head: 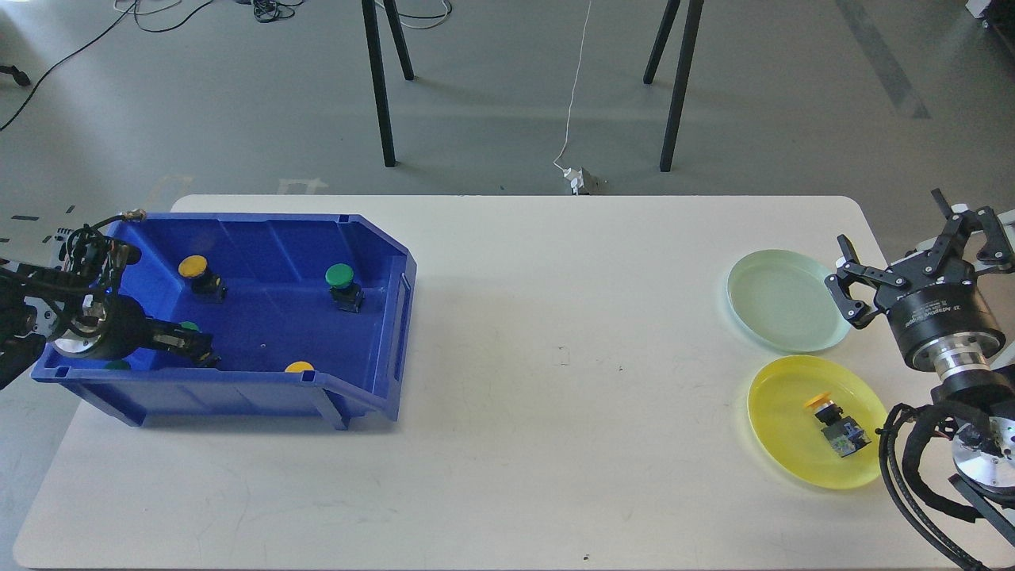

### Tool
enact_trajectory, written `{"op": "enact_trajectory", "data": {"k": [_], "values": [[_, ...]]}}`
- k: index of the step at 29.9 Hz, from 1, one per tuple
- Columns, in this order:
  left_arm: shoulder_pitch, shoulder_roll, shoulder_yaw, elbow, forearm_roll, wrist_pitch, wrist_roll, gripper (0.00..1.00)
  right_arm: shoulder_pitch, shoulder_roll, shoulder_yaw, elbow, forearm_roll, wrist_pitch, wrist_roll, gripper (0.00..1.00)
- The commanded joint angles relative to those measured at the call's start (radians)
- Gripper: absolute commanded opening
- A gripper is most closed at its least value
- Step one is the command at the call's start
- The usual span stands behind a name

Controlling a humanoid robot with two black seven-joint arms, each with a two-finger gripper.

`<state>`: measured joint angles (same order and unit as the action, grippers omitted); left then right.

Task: Pass button and place on color plate
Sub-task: 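Lift the second button out of the bin with the left gripper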

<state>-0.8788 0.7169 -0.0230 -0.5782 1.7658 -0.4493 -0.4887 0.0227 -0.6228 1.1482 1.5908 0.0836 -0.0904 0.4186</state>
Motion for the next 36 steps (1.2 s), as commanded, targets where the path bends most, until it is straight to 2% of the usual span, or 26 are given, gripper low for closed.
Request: {"op": "enact_trajectory", "data": {"k": [1,6,9,12,16,20,24,27,32,36], "values": [[0.001,0.004,-0.002,-0.003,-0.005,0.000,0.000,0.05,-0.001,0.000,-0.002,0.000,0.001,0.000,0.000,1.00],[-0.017,0.016,-0.015,-0.025,-0.008,0.000,0.000,0.04,-0.007,0.000,-0.002,0.000,-0.001,0.000,0.000,1.00],[-0.066,0.090,-0.026,-0.092,-0.034,-0.006,0.000,0.04,-0.007,0.000,-0.001,0.000,-0.001,0.000,0.000,1.00],[-0.130,0.221,-0.064,-0.282,-0.133,-0.019,0.000,0.04,-0.006,0.000,0.001,-0.003,-0.004,0.000,0.000,1.00],[-0.146,0.363,-0.162,-0.542,-0.287,-0.020,0.000,0.04,0.000,-0.017,-0.027,-0.008,-0.063,-0.002,-0.004,1.00],[-0.144,0.372,-0.303,-0.713,-0.403,-0.023,0.000,0.04,0.011,-0.023,-0.082,-0.009,-0.221,-0.002,-0.012,1.00],[-0.147,0.239,-0.348,-0.756,-0.583,-0.023,0.000,0.04,0.020,-0.072,-0.119,0.004,-0.254,0.014,-0.038,1.00],[-0.160,0.083,-0.362,-0.732,-0.690,-0.023,0.000,0.04,0.060,-0.100,-0.174,0.005,-0.269,0.110,-0.040,1.00],[-0.158,-0.207,-0.370,-0.576,-0.733,-0.011,0.000,0.04,0.167,-0.118,-0.255,0.005,-0.274,0.236,-0.035,1.00],[-0.144,-0.338,-0.370,-0.477,-0.732,-0.005,0.000,0.04,0.305,-0.115,-0.392,-0.009,-0.275,0.265,-0.034,1.00]]}}
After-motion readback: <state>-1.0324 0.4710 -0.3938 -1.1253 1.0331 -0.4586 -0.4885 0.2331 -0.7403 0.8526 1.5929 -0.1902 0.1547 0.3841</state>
